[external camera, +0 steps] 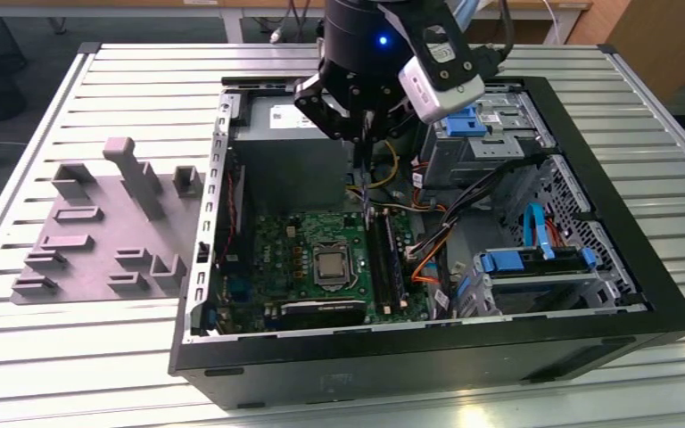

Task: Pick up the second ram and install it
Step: 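Insert the second ram into the second slot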

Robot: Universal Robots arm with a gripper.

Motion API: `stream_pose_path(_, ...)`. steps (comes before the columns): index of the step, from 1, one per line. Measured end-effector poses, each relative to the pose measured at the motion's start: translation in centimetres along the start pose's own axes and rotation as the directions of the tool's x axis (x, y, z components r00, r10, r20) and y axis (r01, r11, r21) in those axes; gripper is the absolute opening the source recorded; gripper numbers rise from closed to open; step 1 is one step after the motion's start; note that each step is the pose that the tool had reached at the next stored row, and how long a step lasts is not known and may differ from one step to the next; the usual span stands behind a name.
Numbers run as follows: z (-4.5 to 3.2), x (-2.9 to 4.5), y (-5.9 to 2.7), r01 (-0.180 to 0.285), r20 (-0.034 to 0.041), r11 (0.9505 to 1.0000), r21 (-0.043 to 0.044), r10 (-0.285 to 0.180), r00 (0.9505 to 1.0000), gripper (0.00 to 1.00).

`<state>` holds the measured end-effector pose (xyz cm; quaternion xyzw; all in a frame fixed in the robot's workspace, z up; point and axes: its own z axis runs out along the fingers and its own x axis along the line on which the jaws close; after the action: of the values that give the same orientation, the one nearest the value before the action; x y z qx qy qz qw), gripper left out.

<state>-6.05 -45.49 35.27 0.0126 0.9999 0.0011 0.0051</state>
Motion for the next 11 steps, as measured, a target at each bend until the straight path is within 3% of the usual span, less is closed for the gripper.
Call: stream_pose_path(11,0.08,-0.03,0.0,-0.001,0.0001,1.0,0.0,0.001,1.0,0.14)
